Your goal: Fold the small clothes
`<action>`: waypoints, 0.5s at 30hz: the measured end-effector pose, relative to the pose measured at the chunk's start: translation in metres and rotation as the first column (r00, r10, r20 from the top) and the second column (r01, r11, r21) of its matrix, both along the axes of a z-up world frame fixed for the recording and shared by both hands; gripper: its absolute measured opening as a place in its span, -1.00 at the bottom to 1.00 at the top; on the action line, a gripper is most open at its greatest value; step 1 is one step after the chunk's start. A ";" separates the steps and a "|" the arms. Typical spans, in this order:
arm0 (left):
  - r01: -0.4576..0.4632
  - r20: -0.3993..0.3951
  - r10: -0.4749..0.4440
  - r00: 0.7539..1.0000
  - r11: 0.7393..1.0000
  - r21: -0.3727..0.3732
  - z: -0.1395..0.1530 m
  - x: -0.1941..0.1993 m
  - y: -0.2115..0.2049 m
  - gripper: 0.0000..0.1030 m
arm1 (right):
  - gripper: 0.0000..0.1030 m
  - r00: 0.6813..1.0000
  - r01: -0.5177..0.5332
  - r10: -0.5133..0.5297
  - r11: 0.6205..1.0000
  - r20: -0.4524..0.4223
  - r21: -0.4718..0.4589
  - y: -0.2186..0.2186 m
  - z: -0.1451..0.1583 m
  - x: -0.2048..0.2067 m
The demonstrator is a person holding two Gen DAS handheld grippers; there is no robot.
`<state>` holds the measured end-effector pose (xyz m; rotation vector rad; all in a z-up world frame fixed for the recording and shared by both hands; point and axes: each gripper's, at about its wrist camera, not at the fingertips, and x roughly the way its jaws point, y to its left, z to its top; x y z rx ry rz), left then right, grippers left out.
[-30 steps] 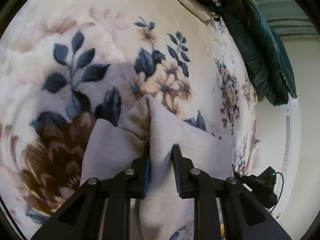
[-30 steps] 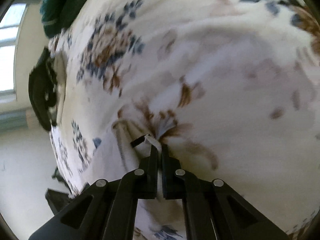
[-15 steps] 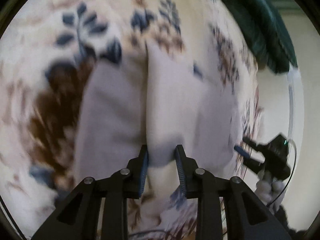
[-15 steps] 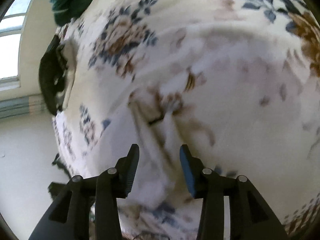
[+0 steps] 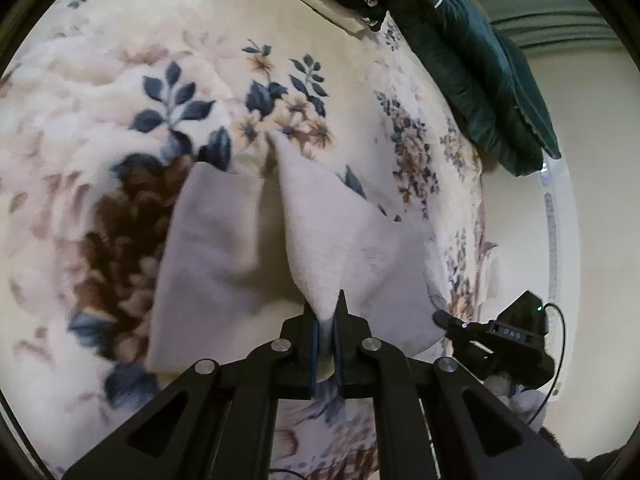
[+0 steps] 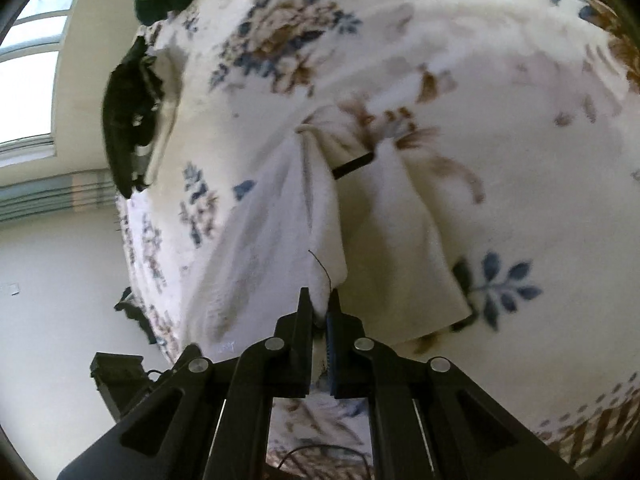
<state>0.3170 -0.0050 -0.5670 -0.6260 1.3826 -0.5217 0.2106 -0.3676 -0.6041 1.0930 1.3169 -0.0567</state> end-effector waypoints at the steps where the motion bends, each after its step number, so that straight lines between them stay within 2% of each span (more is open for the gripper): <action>1: 0.010 -0.006 -0.010 1.000 1.000 -0.001 -0.002 -0.003 0.000 -0.93 | -0.89 1.000 -0.015 0.015 1.000 -0.014 -0.007 0.003 -0.001 0.000; 8: 0.016 -0.098 -0.014 0.995 1.000 0.027 -0.038 -0.031 0.000 -0.93 | -0.89 0.989 -0.058 0.047 0.996 -0.140 -0.074 0.002 -0.022 -0.015; 12: 0.022 -0.141 -0.025 0.990 1.000 -0.022 -0.038 -0.030 -0.001 -0.88 | -0.88 0.979 -0.116 0.093 0.986 -0.179 -0.124 0.003 -0.032 -0.013; 13: 0.023 -0.140 -0.027 0.990 0.999 -0.027 -0.033 -0.027 0.000 -0.77 | -0.75 0.976 -0.135 0.111 0.983 -0.186 -0.125 0.003 -0.033 -0.011; 14: 0.024 -0.132 -0.027 0.991 0.999 -0.021 -0.026 -0.021 0.002 -0.49 | -0.67 0.973 -0.152 0.125 0.980 -0.193 -0.132 0.003 -0.033 -0.010; 15: 0.022 -0.121 -0.023 0.992 1.000 -0.017 -0.021 -0.016 0.004 -0.34 | -0.62 0.971 -0.166 0.136 0.975 -0.198 -0.145 0.001 -0.030 -0.007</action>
